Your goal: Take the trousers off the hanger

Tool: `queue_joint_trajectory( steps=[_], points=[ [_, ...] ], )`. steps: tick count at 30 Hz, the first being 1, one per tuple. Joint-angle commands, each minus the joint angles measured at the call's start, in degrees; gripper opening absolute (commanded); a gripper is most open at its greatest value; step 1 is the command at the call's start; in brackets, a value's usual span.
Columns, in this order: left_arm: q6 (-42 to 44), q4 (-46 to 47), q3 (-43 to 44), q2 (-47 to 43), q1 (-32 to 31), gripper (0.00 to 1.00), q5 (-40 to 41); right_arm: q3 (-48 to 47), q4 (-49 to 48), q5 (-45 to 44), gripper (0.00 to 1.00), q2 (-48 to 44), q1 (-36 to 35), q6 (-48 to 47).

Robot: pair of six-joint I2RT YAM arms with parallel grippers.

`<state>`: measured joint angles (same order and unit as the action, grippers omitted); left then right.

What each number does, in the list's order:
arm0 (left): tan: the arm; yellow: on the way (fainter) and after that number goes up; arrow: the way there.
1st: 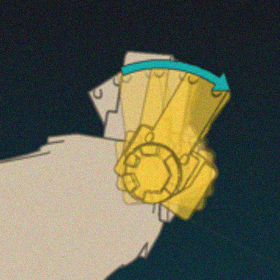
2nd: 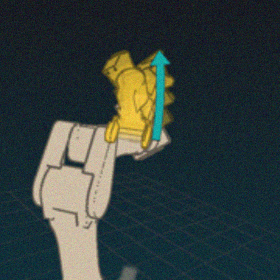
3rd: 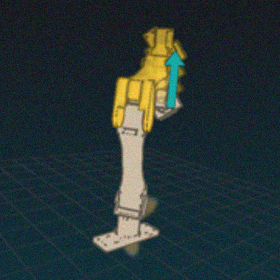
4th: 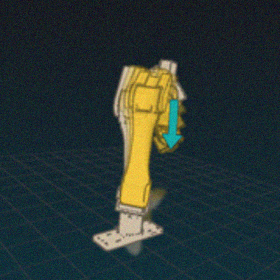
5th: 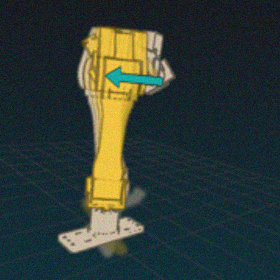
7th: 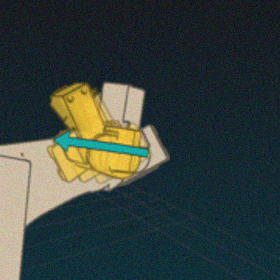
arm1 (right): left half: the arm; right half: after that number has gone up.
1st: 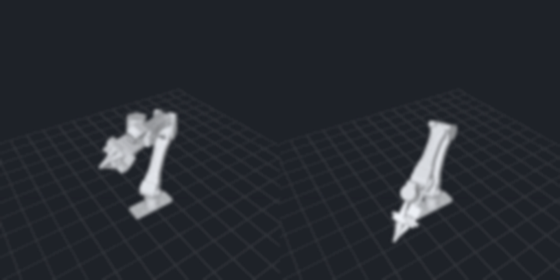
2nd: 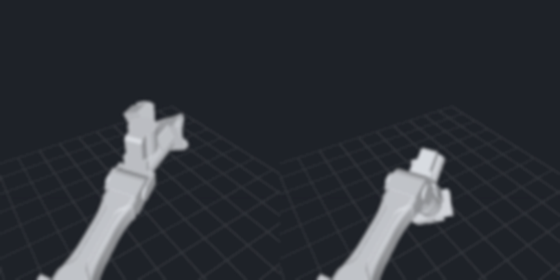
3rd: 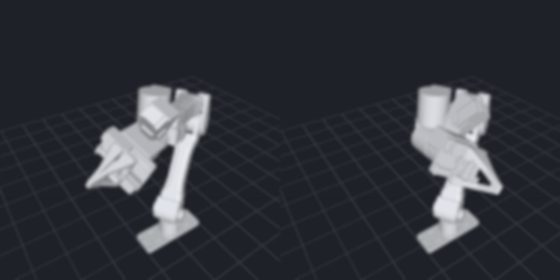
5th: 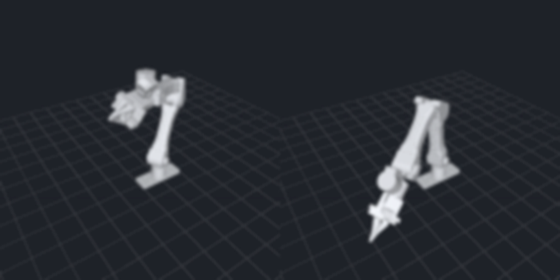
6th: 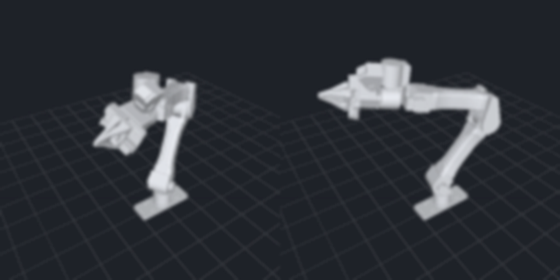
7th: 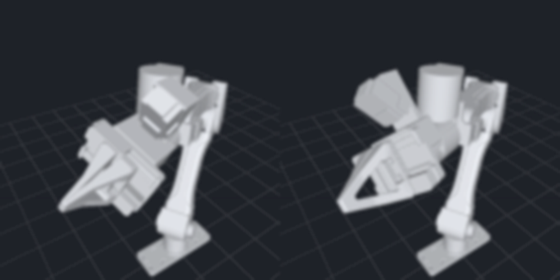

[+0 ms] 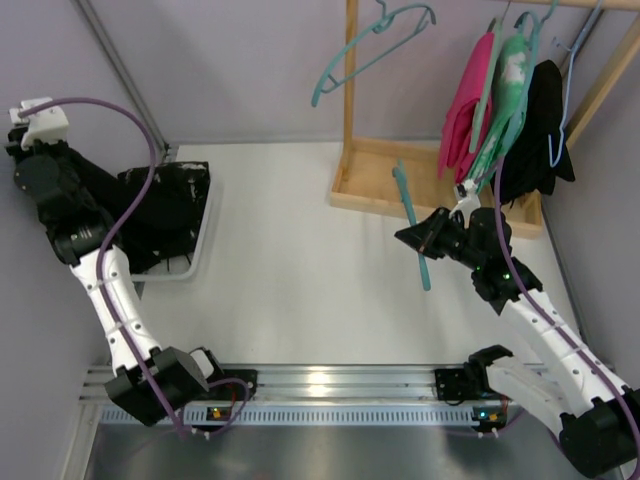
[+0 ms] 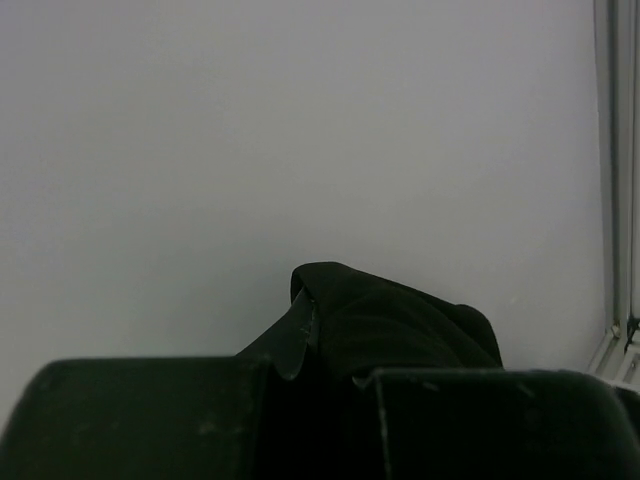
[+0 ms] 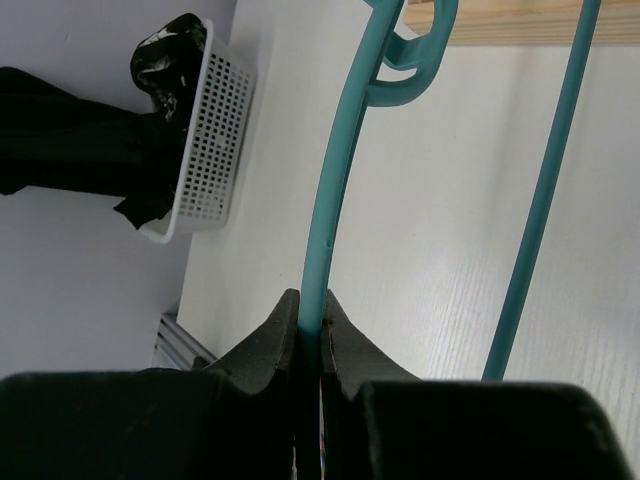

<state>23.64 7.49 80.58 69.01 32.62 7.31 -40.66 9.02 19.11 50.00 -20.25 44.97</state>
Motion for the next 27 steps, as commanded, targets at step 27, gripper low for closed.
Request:
queue_joint_trajectory(
  steps=[27],
  points=[
    [-5.4, -3.2, -9.6, 20.3, -11.5, 0.02, -7.9, -10.8, 0.9, 0.0, 0.00, -1.5, -1.0, -7.3]
  ],
)
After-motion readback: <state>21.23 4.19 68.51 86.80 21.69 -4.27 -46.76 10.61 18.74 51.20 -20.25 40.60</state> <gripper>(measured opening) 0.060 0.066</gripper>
